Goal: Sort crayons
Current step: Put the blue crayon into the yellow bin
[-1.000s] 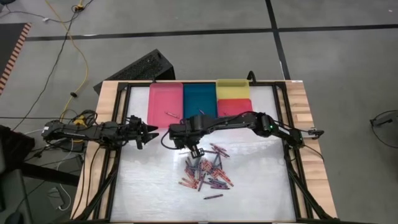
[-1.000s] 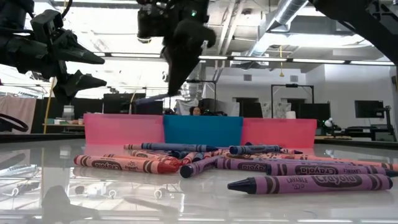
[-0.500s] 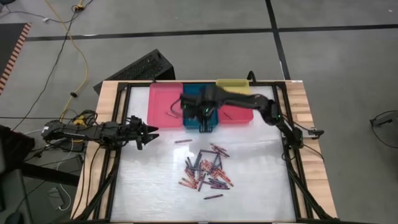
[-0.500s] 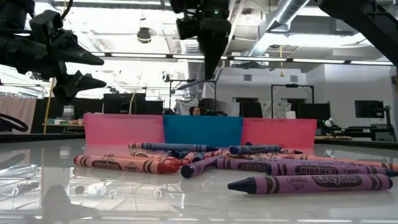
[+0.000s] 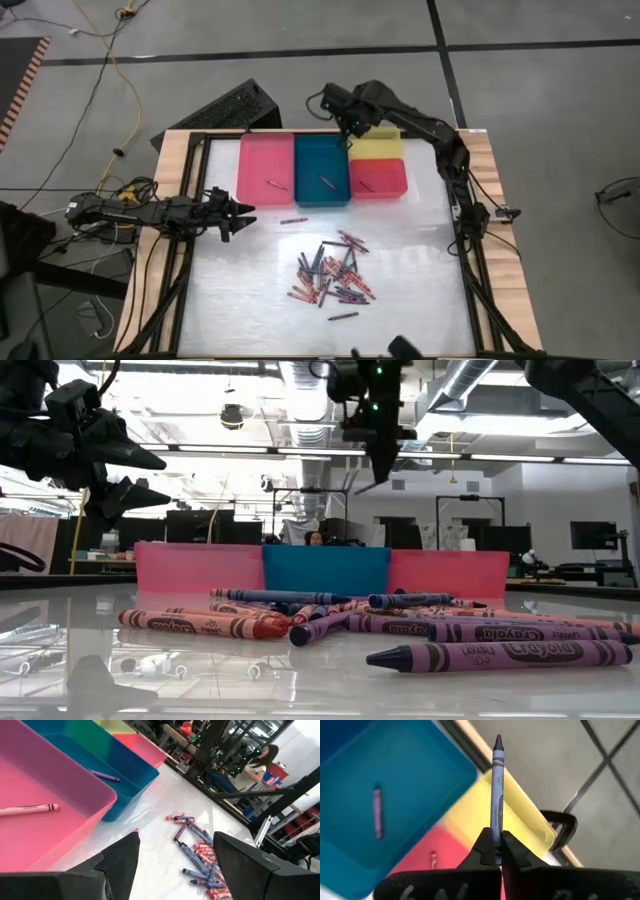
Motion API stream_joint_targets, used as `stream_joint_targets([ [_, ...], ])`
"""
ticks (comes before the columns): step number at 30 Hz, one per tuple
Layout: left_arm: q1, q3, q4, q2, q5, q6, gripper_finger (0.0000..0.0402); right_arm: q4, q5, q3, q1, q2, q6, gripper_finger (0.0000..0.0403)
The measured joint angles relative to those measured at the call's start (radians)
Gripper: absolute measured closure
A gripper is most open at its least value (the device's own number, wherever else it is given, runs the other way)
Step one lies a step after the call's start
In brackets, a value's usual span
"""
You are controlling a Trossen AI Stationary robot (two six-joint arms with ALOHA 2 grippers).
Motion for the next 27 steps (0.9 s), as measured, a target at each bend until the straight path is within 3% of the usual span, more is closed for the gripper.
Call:
stream_joint_targets([
  [7, 0.0, 0.0, 0.0, 0.0, 0.0, 0.0, 0.0157, 0.0, -0.003, -0.104, -0.066, 0.002, 0.028, 0.0396],
  [20, 0.0, 0.0, 0.0, 0.0, -0.001, 0.0, 0.0157, 0.14, -0.002, -0.448, -0.108, 0.003, -0.127, 0.0396],
  [27, 0.0, 0.0, 0.001, 0.0, -0.002, 0.0, 0.0157, 0.244, -0.002, -0.506, -0.141, 0.004, -0.179, 0.0396],
])
